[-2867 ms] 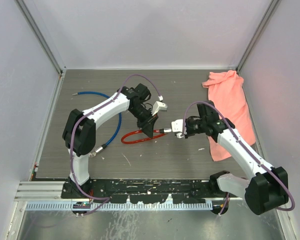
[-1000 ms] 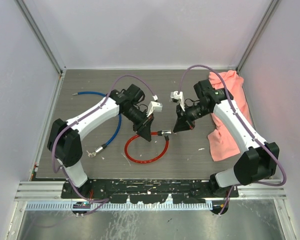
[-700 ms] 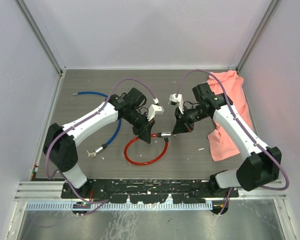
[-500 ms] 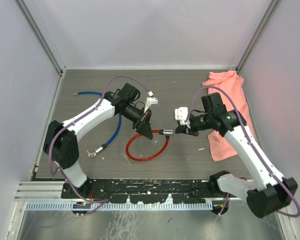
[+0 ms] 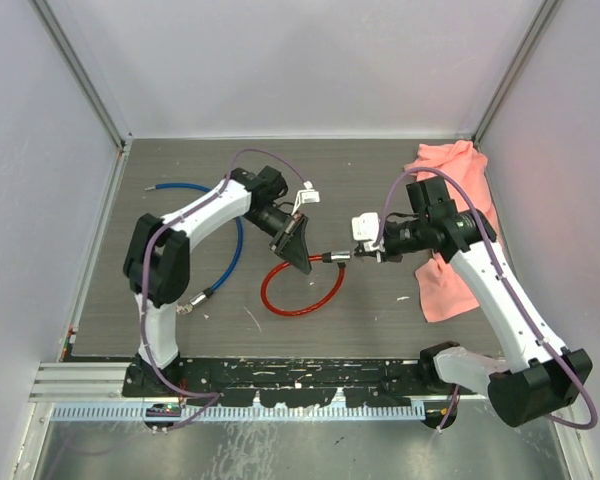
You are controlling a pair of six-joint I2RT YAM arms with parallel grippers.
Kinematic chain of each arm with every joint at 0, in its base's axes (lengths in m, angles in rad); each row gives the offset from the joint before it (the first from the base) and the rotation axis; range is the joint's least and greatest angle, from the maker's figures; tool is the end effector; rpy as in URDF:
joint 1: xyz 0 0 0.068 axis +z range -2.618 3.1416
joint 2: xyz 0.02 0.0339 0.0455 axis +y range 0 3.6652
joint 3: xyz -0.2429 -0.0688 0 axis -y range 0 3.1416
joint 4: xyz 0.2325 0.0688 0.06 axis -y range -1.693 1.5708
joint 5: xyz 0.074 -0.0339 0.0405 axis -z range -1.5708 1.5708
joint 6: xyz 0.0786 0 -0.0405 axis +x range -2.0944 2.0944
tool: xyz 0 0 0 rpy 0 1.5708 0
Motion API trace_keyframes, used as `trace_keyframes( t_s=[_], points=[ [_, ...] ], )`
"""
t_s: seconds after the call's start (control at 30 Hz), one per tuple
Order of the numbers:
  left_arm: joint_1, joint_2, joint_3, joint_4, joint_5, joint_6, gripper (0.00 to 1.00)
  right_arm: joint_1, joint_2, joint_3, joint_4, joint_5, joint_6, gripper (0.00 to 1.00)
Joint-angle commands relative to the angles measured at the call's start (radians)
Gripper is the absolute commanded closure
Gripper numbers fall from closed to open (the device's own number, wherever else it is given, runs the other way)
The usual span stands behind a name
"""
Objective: Lock with the key
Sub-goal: Remove the key from the lock.
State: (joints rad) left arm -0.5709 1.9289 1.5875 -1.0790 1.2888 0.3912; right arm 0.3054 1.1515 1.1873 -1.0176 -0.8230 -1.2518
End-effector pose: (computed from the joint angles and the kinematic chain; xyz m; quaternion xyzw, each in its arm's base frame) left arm 0.2610 -0.2573 0.2249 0.4089 0.6858 -0.6020 0.0061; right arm 0.1945 0.1217 0.2977 -0.6986 0.5428 0.2195 0.4112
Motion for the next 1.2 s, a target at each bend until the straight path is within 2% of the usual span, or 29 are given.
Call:
trace_keyframes(
  t_s=[0.0, 0.03, 0.23, 0.3, 0.43, 0.57, 0.6, 0.63, 0.7, 0.73, 0.83, 0.87, 0.9, 1.07, 1.1, 1.17],
  points=[
    [0.023, 0.157, 0.125, -0.624, 0.13, 0.483, 1.0, -0.016, -0.088, 0.01, -0.004, 0.041, -0.1, 0.99],
    [0.023, 0.187, 0.149, -0.688, 0.146, 0.568, 1.0, -0.016, -0.086, 0.019, 0.003, 0.026, -0.066, 0.99],
    [0.02, 0.116, 0.159, -0.697, 0.183, 0.694, 1.0, -0.019, 0.108, 0.192, -0.183, -0.148, 0.165, 0.99],
    [0.02, 0.076, 0.154, -0.697, 0.189, 0.729, 1.0, -0.024, 0.112, 0.184, -0.148, -0.131, 0.216, 0.99],
    [0.019, 0.026, 0.135, -0.666, 0.198, 0.775, 1.0, -0.02, 0.024, 0.088, -0.01, -0.069, 0.27, 0.99],
    [-0.002, 0.029, 0.207, -0.599, 0.171, 0.758, 1.0, -0.012, 0.034, 0.118, -0.031, -0.065, 0.269, 0.99],
    [-0.017, 0.034, 0.236, -0.551, 0.146, 0.718, 1.0, -0.012, 0.04, 0.128, -0.033, -0.061, 0.263, 0.99],
    [-0.039, 0.027, 0.255, -0.444, 0.095, 0.557, 1.0, -0.012, 0.04, 0.14, -0.031, -0.056, 0.26, 0.99],
    [-0.115, -0.039, 0.201, -0.056, -0.172, 0.17, 1.0, -0.01, 0.046, 0.173, -0.042, -0.043, 0.249, 0.99],
    [-0.159, -0.077, 0.172, 0.072, -0.305, 0.11, 1.0, -0.009, 0.047, 0.198, -0.054, -0.03, 0.227, 0.99],
    [-0.163, -0.111, 0.188, 0.167, -0.3, 0.055, 1.0, -0.009, 0.026, 0.228, -0.074, 0.065, 0.171, 0.99],
    [-0.161, -0.126, 0.178, 0.182, -0.332, 0.049, 1.0, -0.008, 0.005, 0.217, -0.063, 0.097, 0.159, 0.99],
    [-0.164, -0.156, 0.143, 0.23, -0.424, 0.034, 1.0, -0.009, -0.016, 0.2, -0.046, 0.122, 0.149, 0.99],
    [-0.166, -0.408, -0.244, 0.678, -0.74, -0.128, 1.0, 0.007, -0.108, 0.091, 0.089, 0.245, 0.12, 0.99],
    [-0.167, -0.463, -0.313, 0.748, -0.782, -0.157, 1.0, 0.009, -0.104, 0.089, 0.079, 0.23, 0.106, 0.99],
    [-0.165, -0.504, -0.39, 0.824, -0.774, -0.167, 1.0, 0.017, -0.107, 0.074, 0.065, 0.168, 0.072, 0.99]
  ],
)
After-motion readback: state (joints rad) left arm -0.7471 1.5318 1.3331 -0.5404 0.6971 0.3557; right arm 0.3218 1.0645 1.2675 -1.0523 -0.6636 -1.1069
